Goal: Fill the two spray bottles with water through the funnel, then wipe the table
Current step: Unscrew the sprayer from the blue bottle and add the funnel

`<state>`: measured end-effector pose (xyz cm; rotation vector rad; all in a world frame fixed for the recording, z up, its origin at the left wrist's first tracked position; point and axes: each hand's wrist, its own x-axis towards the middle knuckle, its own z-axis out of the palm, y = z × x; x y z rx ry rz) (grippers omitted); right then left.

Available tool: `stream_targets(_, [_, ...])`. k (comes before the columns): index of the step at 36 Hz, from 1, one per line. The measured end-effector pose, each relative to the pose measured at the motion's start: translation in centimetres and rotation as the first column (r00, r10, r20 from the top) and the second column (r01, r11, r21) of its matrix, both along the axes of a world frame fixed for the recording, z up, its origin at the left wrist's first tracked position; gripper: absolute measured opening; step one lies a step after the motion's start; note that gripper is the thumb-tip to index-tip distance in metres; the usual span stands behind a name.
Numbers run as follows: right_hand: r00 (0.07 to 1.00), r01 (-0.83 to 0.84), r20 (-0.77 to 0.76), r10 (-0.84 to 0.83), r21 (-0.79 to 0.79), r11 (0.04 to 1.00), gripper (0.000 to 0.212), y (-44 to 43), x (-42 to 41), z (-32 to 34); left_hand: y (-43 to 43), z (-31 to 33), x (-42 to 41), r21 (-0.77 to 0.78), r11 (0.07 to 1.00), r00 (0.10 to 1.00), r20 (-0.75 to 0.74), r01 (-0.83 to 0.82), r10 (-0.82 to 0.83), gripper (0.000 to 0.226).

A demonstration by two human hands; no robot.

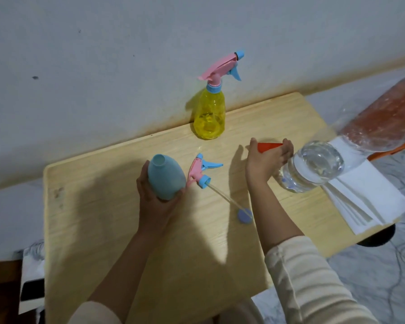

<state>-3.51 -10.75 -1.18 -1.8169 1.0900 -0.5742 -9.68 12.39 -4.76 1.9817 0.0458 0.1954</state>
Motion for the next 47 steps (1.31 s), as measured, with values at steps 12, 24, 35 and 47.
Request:
stream_targets(12, [0.989,-0.145,0.014,0.146,-0.035,0.989,0.077,-0.4,1.1,-0.6,0.0,-0.1,0.0,-0.011,1.000,1.000,0.003,-0.012,0.012,0.102])
stream_targets(24, [0.909,-0.417,-0.043,0.415,-0.039,0.908,0.096,-0.3,-0.3,0.5,-0.1,0.5,-0.4,-0.054,0.998,0.999,-0.024,-0.032,0.031,0.100])
stream_targets(35, [0.629,-0.731,0.509,0.587,0.131,0.670,0.075,6.3,-3.0,7.4,-0.5,1.3,-0.7,-0.132,0.985,0.992,-0.083,-0.109,0.099,0.085])
stream_targets(47, [0.372,-0.926,0.617,0.694,0.196,0.322,0.075,10.2,-3.4,8.9,-0.6,1.4,-1.2,-0.091,0.989,0.988,-0.109,-0.118,0.108,0.094])
